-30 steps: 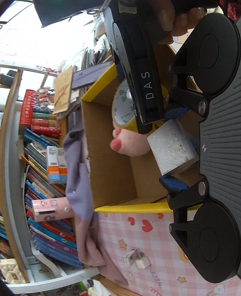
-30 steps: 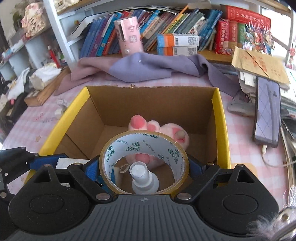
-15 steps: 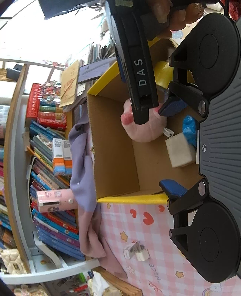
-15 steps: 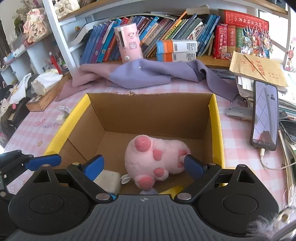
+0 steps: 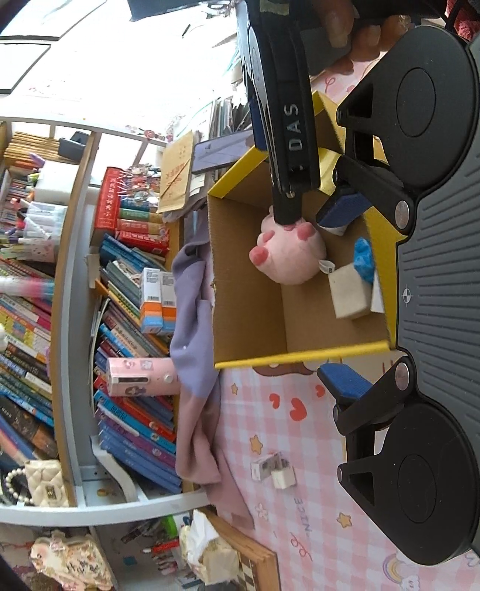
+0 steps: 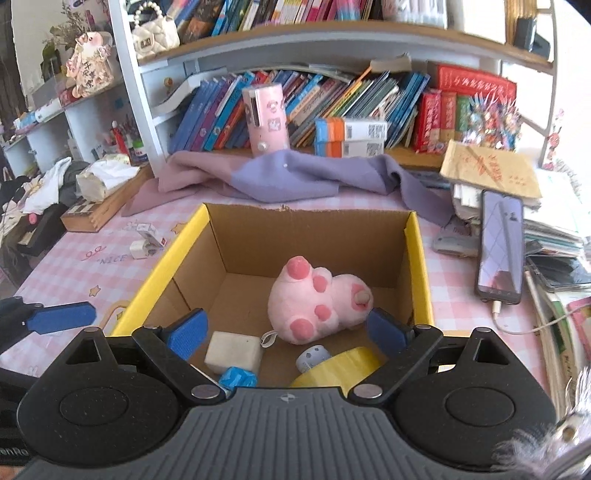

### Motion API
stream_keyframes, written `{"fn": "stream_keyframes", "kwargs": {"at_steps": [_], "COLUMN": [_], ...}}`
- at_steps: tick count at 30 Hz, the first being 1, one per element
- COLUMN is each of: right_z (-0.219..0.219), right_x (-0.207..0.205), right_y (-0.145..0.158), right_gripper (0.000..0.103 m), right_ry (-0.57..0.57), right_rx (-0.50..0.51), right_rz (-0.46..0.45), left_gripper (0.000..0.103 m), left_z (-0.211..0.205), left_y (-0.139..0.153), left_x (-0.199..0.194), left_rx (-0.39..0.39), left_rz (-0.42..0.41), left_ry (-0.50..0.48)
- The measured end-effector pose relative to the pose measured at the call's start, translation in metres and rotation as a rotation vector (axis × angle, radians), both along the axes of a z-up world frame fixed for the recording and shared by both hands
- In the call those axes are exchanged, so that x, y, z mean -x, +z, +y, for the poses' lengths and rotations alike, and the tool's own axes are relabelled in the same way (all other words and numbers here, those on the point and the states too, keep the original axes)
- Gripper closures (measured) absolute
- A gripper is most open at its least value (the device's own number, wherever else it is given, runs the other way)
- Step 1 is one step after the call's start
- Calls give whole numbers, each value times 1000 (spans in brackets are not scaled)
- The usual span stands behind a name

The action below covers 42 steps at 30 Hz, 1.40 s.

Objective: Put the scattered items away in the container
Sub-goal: 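Open the right gripper to drop the tape roll while the left releases the white block, then withdraw both tools from the yellow box toward the small white items on the table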

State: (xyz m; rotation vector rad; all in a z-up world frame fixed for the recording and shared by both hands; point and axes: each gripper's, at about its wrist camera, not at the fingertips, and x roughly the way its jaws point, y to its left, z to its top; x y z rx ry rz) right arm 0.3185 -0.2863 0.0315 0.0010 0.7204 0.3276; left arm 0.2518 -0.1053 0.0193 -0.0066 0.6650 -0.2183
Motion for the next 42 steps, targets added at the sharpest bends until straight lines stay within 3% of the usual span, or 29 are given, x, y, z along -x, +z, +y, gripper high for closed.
{"fn": "stream_keyframes", "kwargs": {"at_steps": [16, 26, 33, 42], "right_z": [23, 56, 95, 142], "right_x": [100, 178, 209, 222], "right_y": [8, -5, -16, -26], "right_gripper": [9, 9, 9, 9], "right_ry": [-153, -231, -201, -112], "right_rx": [63, 91, 82, 69], "right_rz": [-75, -54, -21, 43], "left_gripper": [19, 18, 18, 13], "left_z": [53, 96, 128, 171], "left_y": [5, -9, -15, -19], "left_x": [62, 118, 150, 170], "left_rx": [41, 44, 21, 18], "left_rz": [-33, 20, 43, 79], "left_ry": [-42, -59, -42, 54]}}
